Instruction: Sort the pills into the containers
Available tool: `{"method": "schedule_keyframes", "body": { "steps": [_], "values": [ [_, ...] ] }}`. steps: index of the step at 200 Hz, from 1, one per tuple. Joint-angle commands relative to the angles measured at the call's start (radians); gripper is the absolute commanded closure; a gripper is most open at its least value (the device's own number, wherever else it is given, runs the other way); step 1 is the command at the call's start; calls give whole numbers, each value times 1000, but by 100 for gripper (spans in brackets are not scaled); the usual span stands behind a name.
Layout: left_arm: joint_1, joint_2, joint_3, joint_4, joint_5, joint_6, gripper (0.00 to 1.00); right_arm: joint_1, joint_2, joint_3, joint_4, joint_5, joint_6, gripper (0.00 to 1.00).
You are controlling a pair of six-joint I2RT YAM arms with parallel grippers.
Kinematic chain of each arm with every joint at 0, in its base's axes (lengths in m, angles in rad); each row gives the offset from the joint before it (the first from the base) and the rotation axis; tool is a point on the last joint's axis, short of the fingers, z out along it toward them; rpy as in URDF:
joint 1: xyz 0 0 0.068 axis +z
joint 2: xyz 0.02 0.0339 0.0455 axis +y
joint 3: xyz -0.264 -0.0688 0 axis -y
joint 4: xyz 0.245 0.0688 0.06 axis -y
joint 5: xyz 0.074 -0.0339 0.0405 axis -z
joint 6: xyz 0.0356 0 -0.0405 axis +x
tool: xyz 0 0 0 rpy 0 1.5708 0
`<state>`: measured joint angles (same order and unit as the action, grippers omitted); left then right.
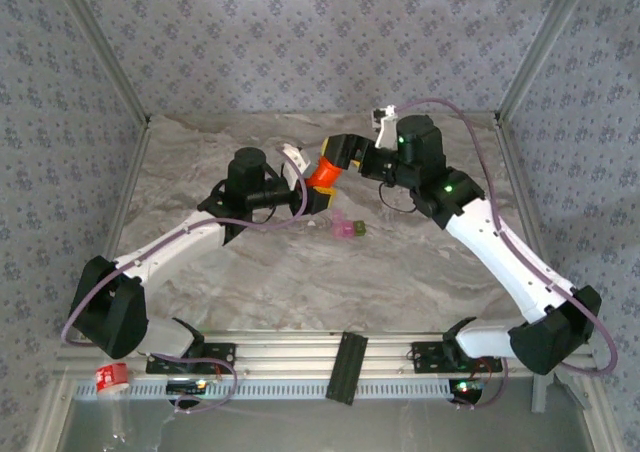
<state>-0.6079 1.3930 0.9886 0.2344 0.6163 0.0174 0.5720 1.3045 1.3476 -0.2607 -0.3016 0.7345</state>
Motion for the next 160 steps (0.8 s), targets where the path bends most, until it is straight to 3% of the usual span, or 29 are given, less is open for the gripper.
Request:
{"method": "schedule_keyframes", "body": {
  "steps": [1, 86, 160],
  "values": [
    [1, -16, 43, 35, 5, 1, 100, 19, 31, 44, -43, 61, 7, 10],
    [1, -15, 48, 36, -1, 9, 100, 22, -17, -43, -77, 67, -12, 17],
    [2, -15, 47, 41, -10, 10, 100, -51, -124, -177, -102, 41, -6, 18]
  ]
}}
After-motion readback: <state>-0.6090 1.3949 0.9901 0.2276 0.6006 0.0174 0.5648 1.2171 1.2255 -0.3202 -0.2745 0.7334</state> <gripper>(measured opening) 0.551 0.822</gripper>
